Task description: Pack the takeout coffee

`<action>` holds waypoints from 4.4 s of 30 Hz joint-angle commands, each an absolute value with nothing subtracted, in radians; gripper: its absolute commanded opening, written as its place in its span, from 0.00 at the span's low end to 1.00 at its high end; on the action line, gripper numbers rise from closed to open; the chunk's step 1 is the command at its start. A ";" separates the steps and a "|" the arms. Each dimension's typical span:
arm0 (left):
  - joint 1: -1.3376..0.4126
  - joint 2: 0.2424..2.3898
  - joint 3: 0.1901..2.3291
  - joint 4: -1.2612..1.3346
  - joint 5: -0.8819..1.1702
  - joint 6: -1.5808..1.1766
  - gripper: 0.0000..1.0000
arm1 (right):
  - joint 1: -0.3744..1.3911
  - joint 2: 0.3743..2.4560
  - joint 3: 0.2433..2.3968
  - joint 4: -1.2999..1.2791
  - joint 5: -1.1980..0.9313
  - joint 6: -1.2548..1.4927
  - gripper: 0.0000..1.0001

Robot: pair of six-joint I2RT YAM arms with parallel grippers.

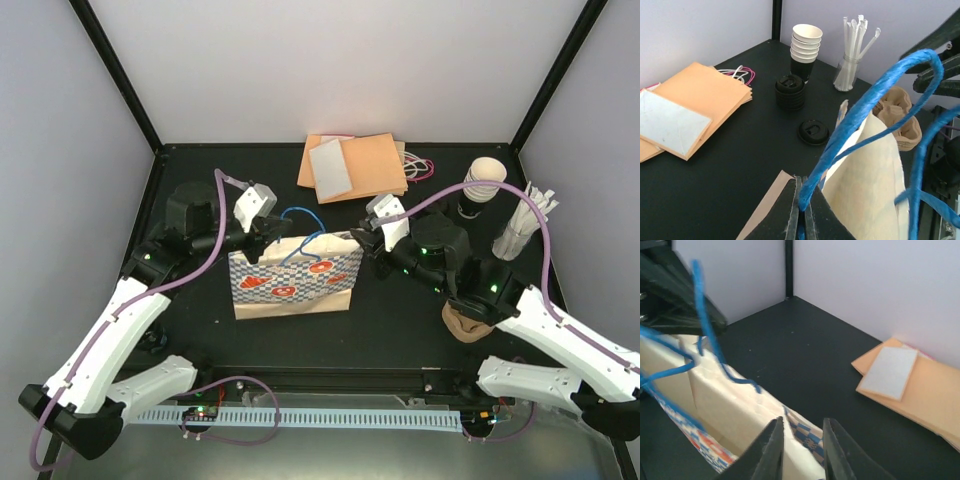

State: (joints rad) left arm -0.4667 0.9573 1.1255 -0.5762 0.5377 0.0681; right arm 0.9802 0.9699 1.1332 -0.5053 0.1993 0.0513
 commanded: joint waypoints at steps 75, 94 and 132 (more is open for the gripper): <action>-0.565 0.950 1.107 -0.278 0.850 -0.156 0.02 | 1.143 1.285 1.144 -0.498 0.171 -0.197 0.01; -0.577 0.907 1.109 -0.134 0.861 -0.283 0.02 | 1.147 1.211 0.991 -0.463 0.017 -0.430 0.01; -0.781 0.961 1.063 0.130 0.922 -0.425 0.01 | 1.147 1.248 1.020 -0.316 0.107 -0.214 0.01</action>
State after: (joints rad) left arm -0.7525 0.9474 1.0481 0.0780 0.9035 -0.4232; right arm 1.1450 1.2461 1.0241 -0.3981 0.1429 -0.2798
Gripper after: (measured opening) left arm 0.018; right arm 0.022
